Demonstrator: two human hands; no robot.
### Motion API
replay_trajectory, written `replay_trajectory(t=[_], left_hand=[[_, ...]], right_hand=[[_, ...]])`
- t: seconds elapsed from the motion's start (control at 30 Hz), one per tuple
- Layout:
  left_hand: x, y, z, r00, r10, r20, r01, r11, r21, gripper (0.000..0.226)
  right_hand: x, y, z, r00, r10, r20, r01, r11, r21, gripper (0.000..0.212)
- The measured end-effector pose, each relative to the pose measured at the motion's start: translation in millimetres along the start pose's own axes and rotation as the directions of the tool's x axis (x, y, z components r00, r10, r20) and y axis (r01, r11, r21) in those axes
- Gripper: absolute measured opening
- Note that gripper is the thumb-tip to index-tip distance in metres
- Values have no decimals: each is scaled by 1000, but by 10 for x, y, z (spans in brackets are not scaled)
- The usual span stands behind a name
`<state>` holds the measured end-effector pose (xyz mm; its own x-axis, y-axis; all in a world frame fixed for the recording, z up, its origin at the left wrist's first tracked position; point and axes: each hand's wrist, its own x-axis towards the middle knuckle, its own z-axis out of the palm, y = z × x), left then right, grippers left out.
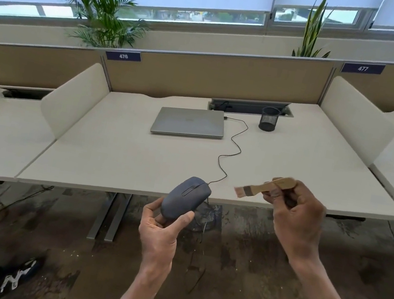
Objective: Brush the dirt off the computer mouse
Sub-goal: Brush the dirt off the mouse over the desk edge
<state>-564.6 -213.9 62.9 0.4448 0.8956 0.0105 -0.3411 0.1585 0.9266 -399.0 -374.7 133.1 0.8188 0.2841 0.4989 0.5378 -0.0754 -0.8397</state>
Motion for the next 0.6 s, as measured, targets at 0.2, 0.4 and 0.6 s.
replay_trajectory(t=[0.2,0.4,0.6], left_hand=[[-134,-204,570,999,24,-37,-22,999,39,83],[-198,-395,1073,994,26,-103,-20,998,59,81],[-58,-521,1506,988,20,-151,-12,998,57,79]], right_hand=[[268,214,-287,999,-25,42,25,1000,-3,11],[595,378,-511,997,-59,55,60,998,-14,10],[980,502,-542,994,-97,56,100,994,-46,12]])
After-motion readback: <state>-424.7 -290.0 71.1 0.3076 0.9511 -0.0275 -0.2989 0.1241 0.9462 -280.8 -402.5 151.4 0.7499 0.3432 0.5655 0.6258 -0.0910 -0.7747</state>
